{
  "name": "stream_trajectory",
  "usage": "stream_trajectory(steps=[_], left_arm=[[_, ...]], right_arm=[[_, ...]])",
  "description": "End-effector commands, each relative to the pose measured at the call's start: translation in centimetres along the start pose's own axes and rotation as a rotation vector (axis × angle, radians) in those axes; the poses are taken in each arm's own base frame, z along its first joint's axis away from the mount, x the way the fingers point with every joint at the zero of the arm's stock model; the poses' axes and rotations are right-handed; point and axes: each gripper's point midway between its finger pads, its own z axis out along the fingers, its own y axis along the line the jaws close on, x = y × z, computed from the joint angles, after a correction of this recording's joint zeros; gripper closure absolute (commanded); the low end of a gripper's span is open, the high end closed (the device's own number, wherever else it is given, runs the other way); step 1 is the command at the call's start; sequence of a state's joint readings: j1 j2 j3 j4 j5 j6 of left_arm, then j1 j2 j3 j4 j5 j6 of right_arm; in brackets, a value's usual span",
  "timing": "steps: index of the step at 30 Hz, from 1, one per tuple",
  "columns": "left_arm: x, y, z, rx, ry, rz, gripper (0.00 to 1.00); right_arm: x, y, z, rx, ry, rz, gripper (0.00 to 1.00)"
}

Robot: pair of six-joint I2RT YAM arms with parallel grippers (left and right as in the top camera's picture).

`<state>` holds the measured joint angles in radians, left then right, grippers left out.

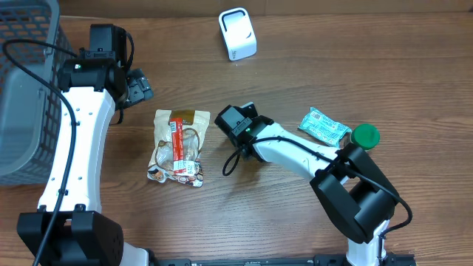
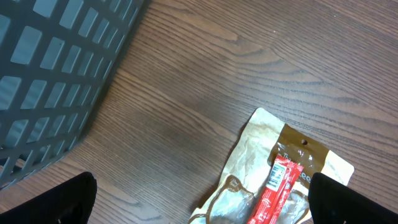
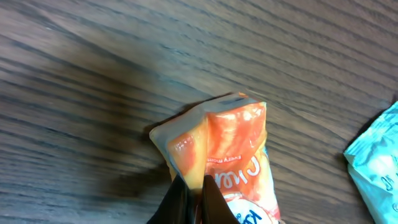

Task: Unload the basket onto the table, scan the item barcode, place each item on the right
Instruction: 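Swing the orange pack up to the white scanner and hold it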

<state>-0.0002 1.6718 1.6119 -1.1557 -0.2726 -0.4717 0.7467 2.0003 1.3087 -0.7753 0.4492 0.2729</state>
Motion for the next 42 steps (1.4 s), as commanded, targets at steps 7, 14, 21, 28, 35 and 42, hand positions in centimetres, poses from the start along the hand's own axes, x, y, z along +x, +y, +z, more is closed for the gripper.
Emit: stream_trajectory(steps=[7, 14, 21, 28, 35, 42], left_arm=[[-0.4, -0.1, -0.6, 0.013, -0.017, -0.010, 0.00], [-0.4, -0.1, -0.6, 0.013, -0.016, -0.009, 0.00], [-0.4, -0.1, -0.6, 0.013, -0.017, -0.010, 0.00], [-0.4, -0.1, -0.6, 0.013, -0.017, -0.009, 0.00], [-0.4, -0.1, -0.6, 0.013, -0.017, -0.010, 0.00], [-0.4, -0.1, -0.6, 0.013, -0.017, -0.010, 0.00]], right_arm=[[-8.4, -2.5, -11.7, -0.202, -0.253, 0.165, 0.96], [-12.6, -3.4, -19.8, -0.571, -0.308, 0.231, 0.97], [-18.6, -9.6, -28.5, -1.076, -0.419, 0.431, 0.97], [-23.8, -14.2, -30.0, -1.298, -0.538, 0.560, 0.97], [-28.8, -13.3, -22.1, -1.392, -0.488, 0.698, 0.97], [-31.7, -11.3, -12.6, -1.429, -0.500, 0.750, 0.96]])
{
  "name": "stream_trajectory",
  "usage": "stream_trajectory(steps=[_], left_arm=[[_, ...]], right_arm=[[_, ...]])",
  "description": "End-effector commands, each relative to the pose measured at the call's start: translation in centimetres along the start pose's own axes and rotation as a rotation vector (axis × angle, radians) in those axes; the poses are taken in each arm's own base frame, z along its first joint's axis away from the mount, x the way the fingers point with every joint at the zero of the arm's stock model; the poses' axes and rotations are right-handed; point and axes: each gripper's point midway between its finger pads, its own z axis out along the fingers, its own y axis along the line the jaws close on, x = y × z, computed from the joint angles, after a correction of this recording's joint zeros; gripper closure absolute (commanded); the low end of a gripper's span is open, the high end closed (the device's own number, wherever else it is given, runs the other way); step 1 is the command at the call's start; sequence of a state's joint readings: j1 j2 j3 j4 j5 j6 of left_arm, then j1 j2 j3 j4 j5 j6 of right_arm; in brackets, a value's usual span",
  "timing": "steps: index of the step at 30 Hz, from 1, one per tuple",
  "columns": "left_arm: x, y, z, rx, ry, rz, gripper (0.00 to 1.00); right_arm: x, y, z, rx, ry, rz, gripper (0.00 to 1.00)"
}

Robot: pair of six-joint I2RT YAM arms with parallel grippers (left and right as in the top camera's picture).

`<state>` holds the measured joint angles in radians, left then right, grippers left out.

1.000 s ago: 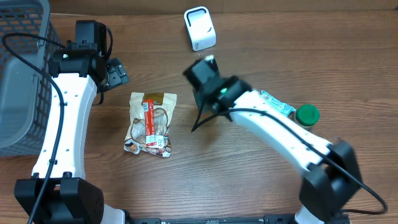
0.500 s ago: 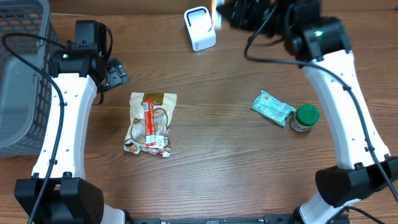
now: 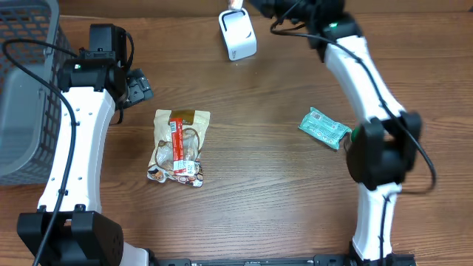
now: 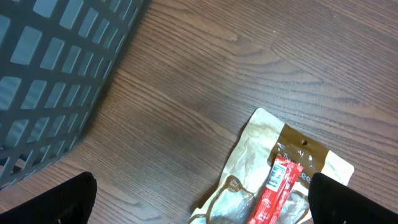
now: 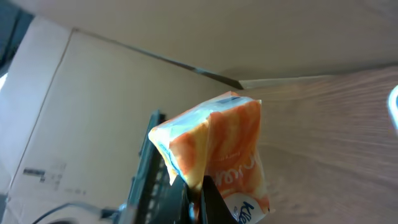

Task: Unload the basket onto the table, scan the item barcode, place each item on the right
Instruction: 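Swing the orange pack up to the white scanner and hold it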

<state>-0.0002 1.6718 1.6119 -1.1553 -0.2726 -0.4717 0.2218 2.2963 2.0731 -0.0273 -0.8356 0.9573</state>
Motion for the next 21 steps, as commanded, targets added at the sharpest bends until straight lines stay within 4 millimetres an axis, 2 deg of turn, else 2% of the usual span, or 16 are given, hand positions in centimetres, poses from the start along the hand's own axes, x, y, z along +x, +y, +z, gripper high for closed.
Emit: stream_trajectory(steps=[1, 3, 4, 6, 9, 17, 21], left_arm=[[-0.4, -0.1, -0.6, 0.013, -0.016, -0.009, 0.00], [-0.4, -0.1, -0.6, 0.013, -0.016, -0.009, 0.00], [-0.4, -0.1, -0.6, 0.013, -0.016, -0.009, 0.00], [-0.4, -0.1, -0.6, 0.013, -0.016, -0.009, 0.00], [-0.4, -0.1, -0.6, 0.013, -0.016, -0.009, 0.00], [-0.4, -0.1, -0.6, 0.013, -0.016, -0.009, 0.00], [-0.4, -0.1, -0.6, 0.012, -0.016, -0.009, 0.00]], right_arm=[[-0.4, -3.2, 1.2, -0.023, -0.013, 0.044, 0.96], [-0.5, -5.5, 2.0, -0.024, -0.036, 0.046, 0.96], [-0.6, -7.8, 2.5, 0.006, -0.062, 0.128, 0.96], [-0.5, -10.2, 2.9, 0.037, -0.083, 0.214, 0.96], [0.0, -12.7, 3.9, 0.036, -0.099, 0.238, 0.96], [0.2, -15.6, 4.4, 0.079, -0.145, 0.259, 0.96], [0.1, -15.4, 4.4, 0.074, -0.149, 0.252, 0.96]])
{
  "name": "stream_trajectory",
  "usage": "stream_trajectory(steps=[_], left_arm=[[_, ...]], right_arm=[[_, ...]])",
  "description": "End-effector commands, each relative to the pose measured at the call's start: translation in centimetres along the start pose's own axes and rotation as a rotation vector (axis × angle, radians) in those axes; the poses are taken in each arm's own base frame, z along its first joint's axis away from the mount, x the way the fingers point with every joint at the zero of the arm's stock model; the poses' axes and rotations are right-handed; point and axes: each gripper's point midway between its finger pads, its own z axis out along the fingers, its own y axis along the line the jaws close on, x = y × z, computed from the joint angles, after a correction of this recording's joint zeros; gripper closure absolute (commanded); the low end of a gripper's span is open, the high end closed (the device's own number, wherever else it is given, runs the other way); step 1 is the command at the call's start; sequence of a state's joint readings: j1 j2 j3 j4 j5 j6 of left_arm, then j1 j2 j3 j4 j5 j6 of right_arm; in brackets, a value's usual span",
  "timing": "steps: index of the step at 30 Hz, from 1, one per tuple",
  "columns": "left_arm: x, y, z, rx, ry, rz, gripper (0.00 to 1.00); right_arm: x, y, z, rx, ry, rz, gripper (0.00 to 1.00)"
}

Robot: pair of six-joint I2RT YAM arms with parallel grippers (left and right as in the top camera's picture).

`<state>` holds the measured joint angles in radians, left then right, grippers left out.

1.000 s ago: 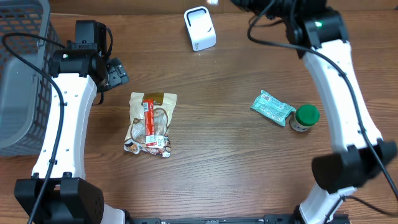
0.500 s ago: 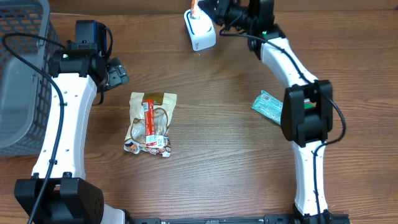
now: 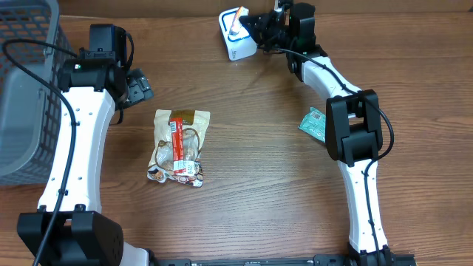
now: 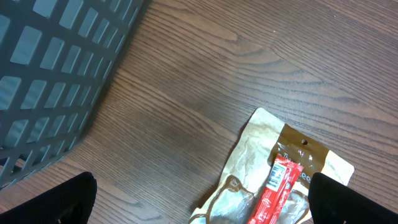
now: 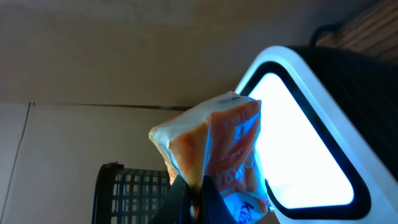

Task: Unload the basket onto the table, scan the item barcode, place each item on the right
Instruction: 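Swing the orange pack up to the white scanner and hold it, then carry the orange pack right and set it beside the teal pack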

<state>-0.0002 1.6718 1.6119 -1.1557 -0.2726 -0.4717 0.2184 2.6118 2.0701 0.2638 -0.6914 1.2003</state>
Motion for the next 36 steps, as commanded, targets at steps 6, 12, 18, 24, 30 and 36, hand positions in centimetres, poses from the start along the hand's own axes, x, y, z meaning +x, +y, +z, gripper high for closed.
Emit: stream_trajectory(steps=[6, 12, 18, 24, 30, 36], left_arm=[[-0.4, -0.1, -0.6, 0.013, -0.017, -0.009, 0.00], [-0.4, -0.1, -0.6, 0.013, -0.017, -0.010, 0.00], [-0.4, -0.1, -0.6, 0.013, -0.017, -0.010, 0.00], [-0.4, -0.1, -0.6, 0.013, -0.017, -0.009, 0.00], [-0.4, -0.1, -0.6, 0.013, -0.016, -0.009, 0.00], [-0.4, -0.1, -0.6, 0.013, -0.017, -0.010, 0.00]], right_arm=[[-0.2, 0.5, 0.2, -0.008, -0.021, -0.008, 0.96], [0.1, 0.6, 0.3, -0.014, -0.002, -0.004, 0.96], [1.2, 1.8, 0.1, -0.066, 0.070, 0.010, 0.96], [1.8, 7.4, -1.1, -0.178, 0.116, -0.086, 0.96], [1.9, 14.7, -4.0, -0.168, 0.095, -0.153, 0.96], [5.2, 18.4, -9.1, 0.011, 0.165, -0.243, 0.96]])
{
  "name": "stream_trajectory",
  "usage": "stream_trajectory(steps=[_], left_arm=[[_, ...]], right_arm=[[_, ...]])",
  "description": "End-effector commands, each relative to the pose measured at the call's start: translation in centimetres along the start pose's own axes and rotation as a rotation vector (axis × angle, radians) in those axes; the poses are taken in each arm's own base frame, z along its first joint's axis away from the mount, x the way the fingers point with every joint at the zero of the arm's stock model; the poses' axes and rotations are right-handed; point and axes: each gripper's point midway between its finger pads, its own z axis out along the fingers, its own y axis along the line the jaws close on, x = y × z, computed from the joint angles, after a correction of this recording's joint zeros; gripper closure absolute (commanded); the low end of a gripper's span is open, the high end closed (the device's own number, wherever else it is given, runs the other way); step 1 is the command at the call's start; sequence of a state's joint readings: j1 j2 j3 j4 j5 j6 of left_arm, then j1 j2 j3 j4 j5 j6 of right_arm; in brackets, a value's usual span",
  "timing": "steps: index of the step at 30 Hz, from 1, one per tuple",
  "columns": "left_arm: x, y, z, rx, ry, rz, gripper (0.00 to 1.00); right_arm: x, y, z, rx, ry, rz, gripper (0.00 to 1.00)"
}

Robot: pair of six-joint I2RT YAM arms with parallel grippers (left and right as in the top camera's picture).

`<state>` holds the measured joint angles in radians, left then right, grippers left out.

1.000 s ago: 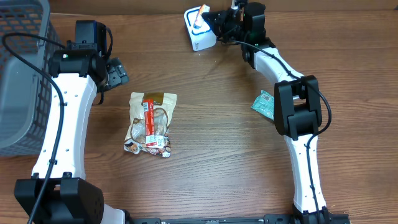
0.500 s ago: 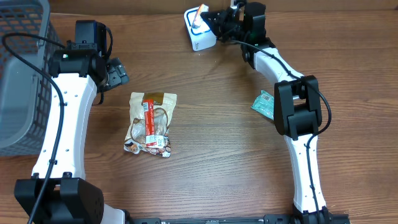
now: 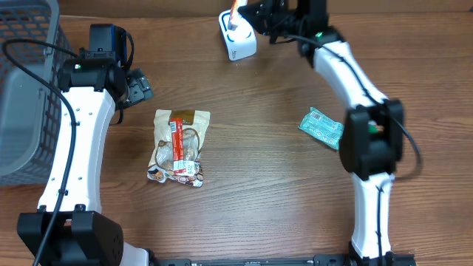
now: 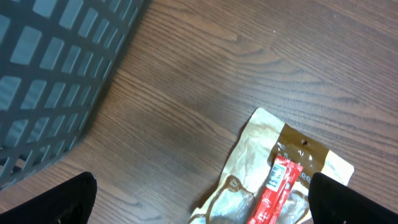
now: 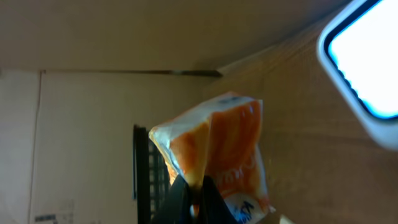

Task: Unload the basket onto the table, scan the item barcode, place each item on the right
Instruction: 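Carry the orange pack right and set it beside the teal pack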

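My right gripper [image 5: 193,200] is shut on the bottom seam of an orange snack packet [image 5: 219,148] and holds it in the air at the far edge of the table. In the overhead view the orange packet [image 3: 235,10] hangs just behind the white barcode scanner [image 3: 238,38], with the right gripper [image 3: 255,15] beside it. The scanner's lit window [image 5: 368,65] fills the upper right corner of the right wrist view, off to the side of the packet. My left gripper [image 4: 202,202] is open over the table, its fingertips [image 4: 68,199] wide apart and holding nothing.
A brown snack bag with a red stick [image 3: 179,146] lies on the table left of centre, also under the left gripper as the brown bag [image 4: 280,177]. A teal packet [image 3: 322,127] lies on the right. A grey mesh basket [image 3: 22,81] stands at the left edge.
The orange packet was right in front of the scanner's lit window; now the window sits up and to the right of it in the right wrist view. The left arm has not moved.
My right gripper was shut on the orange packet low over the middle of the table, next to the brown bag. Then it held the packet high at the far edge near the scanner, then before the lit window, and now beside it.
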<state>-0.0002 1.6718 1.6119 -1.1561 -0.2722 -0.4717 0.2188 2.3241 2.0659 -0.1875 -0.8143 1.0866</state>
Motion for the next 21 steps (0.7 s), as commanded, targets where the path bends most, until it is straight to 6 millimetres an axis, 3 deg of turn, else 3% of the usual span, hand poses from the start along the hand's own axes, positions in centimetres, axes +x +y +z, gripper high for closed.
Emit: stream_trajectory(steps=[1, 3, 6, 11, 12, 14, 17, 21], left_arm=[[-0.4, -0.1, -0.6, 0.012, -0.017, -0.010, 0.00], [-0.4, -0.1, -0.6, 0.013, -0.017, -0.010, 0.00], [-0.4, -0.1, -0.6, 0.013, -0.017, -0.009, 0.00], [-0.4, -0.1, -0.6, 0.013, -0.017, -0.010, 0.00], [-0.4, -0.1, -0.6, 0.012, -0.017, -0.010, 0.00], [-0.4, -0.1, -0.6, 0.013, -0.017, -0.009, 0.00], [-0.4, -0.1, -0.6, 0.013, -0.017, -0.009, 0.00], [-0.4, -0.1, -0.6, 0.013, -0.017, -0.010, 0.00]], right_arm=[[3.2, 7.5, -5.0, 0.007, 0.023, -0.260, 0.96], [4.8, 6.6, -6.4, 0.080, 0.069, -0.275, 0.96], [7.2, 3.4, -8.5, 0.231, 0.148, -0.266, 0.96], [9.4, -5.4, -13.4, 0.675, 0.221, -0.202, 0.96], [9.7, -7.9, -15.6, 0.840, 0.225, -0.190, 0.96], [10.0, -10.8, -18.6, 1.051, 0.226, -0.175, 0.96], [10.5, -13.5, -21.1, 1.217, 0.247, -0.162, 0.96], [11.1, -16.2, -22.2, 1.309, 0.273, -0.152, 0.96]])
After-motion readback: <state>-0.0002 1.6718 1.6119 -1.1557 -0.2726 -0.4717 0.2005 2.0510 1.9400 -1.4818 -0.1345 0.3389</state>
